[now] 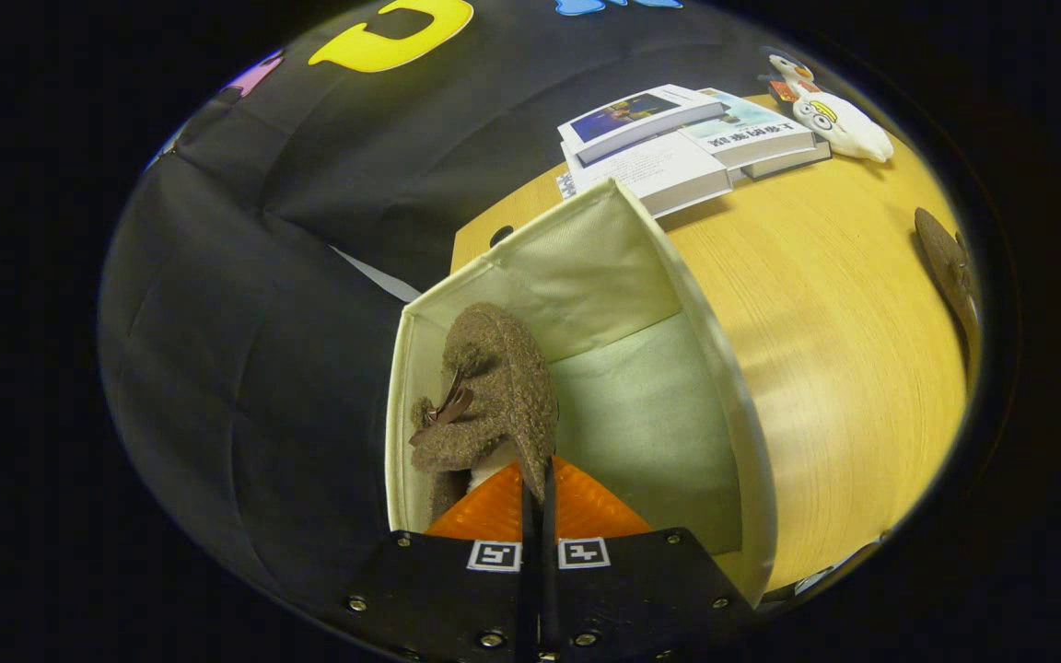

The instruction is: Open the storage box then place both shoes into the box .Put the left shoe in first, then the right shoe, with the right side of both shoes facing outward in a uniform manner.

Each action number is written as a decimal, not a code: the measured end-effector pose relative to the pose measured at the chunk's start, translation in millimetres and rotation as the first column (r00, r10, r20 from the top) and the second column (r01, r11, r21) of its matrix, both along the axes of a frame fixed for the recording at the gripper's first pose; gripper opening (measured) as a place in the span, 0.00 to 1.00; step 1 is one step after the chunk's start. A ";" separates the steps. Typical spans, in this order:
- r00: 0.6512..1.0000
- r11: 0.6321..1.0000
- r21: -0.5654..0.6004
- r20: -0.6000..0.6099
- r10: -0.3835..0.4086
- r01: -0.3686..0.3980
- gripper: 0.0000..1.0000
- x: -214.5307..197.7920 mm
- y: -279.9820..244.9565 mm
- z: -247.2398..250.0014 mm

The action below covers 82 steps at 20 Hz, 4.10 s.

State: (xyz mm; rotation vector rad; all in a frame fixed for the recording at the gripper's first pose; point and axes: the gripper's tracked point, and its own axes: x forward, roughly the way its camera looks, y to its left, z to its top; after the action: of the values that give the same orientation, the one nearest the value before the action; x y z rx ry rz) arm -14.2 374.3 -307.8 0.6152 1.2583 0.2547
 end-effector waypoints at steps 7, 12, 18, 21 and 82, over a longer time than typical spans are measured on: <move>0.989 0.984 0.106 0.063 0.134 -0.140 0.85 -12.6 24.4 21.2; 0.960 0.973 0.055 0.183 0.210 -0.223 0.97 -12.9 2.1 52.6; 0.929 0.971 -0.007 0.290 0.231 -0.239 0.97 -4.2 -53.4 86.7; 0.907 0.967 -0.083 0.335 0.253 -0.239 0.98 3.5 -90.9 93.6; 0.998 0.933 -0.357 0.052 -0.029 0.045 0.06 -20.8 -469.8 -71.4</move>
State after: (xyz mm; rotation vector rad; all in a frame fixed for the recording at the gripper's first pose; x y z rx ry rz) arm -35.0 -95.5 -379.3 0.3154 1.2095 0.0038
